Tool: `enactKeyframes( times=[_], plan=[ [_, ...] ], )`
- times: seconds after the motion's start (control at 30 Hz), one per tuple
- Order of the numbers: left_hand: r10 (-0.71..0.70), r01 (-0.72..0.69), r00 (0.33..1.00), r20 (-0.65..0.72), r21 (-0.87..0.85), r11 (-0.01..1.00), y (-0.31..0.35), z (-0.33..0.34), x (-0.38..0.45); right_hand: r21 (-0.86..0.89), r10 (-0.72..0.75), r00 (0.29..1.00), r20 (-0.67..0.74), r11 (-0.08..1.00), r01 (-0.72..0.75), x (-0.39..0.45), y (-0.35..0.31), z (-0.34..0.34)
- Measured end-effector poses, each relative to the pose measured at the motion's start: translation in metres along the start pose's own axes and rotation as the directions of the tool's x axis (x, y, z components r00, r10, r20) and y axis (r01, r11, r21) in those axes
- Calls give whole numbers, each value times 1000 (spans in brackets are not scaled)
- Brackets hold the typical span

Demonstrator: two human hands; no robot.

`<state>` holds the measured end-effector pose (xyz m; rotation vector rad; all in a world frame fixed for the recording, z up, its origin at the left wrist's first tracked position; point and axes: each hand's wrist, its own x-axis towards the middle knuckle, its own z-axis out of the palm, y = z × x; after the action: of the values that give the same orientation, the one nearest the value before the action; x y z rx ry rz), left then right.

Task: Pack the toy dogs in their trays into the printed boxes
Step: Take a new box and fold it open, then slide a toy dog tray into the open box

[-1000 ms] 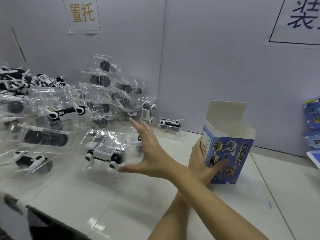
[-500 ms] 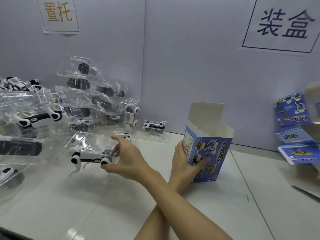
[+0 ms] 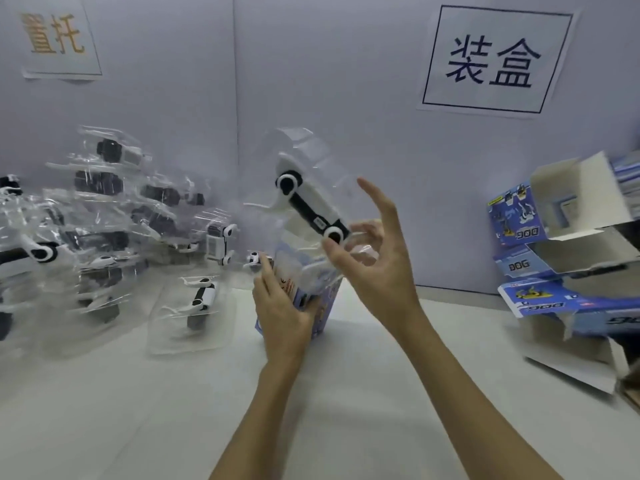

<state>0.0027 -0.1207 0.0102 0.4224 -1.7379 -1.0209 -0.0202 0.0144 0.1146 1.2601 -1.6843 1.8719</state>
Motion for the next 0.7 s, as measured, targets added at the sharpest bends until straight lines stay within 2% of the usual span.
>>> enactKeyframes(
  times=[0.1, 0.17, 0.27, 0.33, 0.4, 0.5, 0.57, 0.7],
  plan=[
    [65, -65, 998, 6, 93, 994, -10, -4, 6, 80, 147, 986, -85, 987, -140, -16, 21, -40],
    [167, -167, 986, 16, 180, 969, -7, -4, 5, 192, 288, 951, -111, 945, -264, -32, 39, -57],
    [283, -298, 953, 108, 177, 938, -2, 0, 1, 357, 458, 886, -63, 840, -409, -53, 62, -73],
    [253, -274, 957, 141, 155, 949, -1, 1, 3, 448, 536, 844, 9, 752, -483, -56, 67, -79],
    [206, -233, 964, 168, 160, 959, -1, 0, 3, 493, 576, 813, 81, 686, -535, -56, 68, -85],
    [233, -287, 937, 259, 194, 938, -3, -4, 4, 539, 608, 781, 140, 615, -575, -53, 71, -94],
    [243, -325, 916, 320, 233, 917, -6, -4, 6, 521, 633, 758, 155, 600, -608, -54, 73, -98],
    [281, -368, 894, 350, 214, 905, -18, -10, 8, 486, 680, 710, 183, 565, -667, -60, 78, -109]
  ],
)
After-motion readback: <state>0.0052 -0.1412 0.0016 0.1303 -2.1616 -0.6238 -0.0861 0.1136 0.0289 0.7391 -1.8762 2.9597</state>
